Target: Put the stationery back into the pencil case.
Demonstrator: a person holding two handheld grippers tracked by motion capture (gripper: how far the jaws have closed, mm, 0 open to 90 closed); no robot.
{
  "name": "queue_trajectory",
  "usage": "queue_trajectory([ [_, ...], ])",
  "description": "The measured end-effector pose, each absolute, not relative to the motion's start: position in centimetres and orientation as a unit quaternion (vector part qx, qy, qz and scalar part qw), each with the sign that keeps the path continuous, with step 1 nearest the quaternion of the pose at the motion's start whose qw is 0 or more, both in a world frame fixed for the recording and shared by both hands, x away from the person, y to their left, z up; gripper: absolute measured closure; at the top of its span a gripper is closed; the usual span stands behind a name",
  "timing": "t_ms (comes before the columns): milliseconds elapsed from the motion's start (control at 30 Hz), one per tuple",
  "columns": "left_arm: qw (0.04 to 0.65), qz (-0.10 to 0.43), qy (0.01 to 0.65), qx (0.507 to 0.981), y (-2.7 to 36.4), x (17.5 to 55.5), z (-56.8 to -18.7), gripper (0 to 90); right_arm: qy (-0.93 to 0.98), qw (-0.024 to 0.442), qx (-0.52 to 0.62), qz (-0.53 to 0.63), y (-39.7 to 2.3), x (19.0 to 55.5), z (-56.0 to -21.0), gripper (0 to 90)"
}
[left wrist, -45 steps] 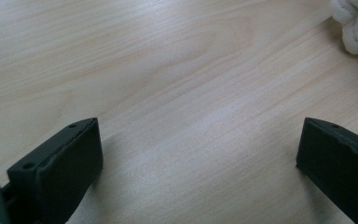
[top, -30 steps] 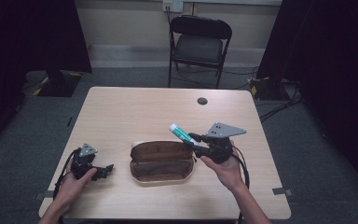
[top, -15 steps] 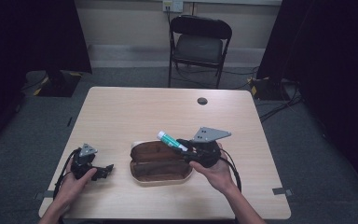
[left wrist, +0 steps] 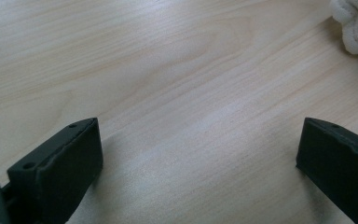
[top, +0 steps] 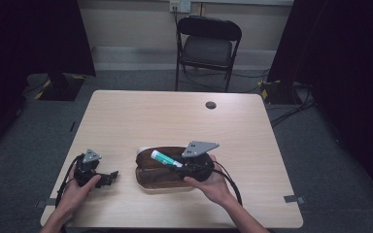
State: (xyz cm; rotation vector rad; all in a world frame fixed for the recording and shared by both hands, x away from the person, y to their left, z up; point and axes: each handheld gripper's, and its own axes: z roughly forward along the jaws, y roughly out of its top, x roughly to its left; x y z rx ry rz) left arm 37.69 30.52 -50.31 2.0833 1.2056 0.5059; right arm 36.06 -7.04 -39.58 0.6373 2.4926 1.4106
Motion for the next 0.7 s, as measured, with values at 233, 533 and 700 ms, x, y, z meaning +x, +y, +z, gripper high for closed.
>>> queue_trajectory([
  [233,0.335,0.194,0.462,0.798,30.5,37.7,-50.3,0.0,0.860,0.087,0.215,0.454,-6.0,36.5,-41.6,65.6],
  [533,0.335,0.194,0.462,0.798,30.5,37.7,-50.3,0.0,0.872,0.077,0.226,0.428,-5.7,38.2,-43.7,65.6],
  [700,0.334,0.195,0.462,0.798,30.5,37.7,-50.3,0.0,0.870,0.076,0.231,0.429,-5.4,38.6,-43.9,65.5],
])
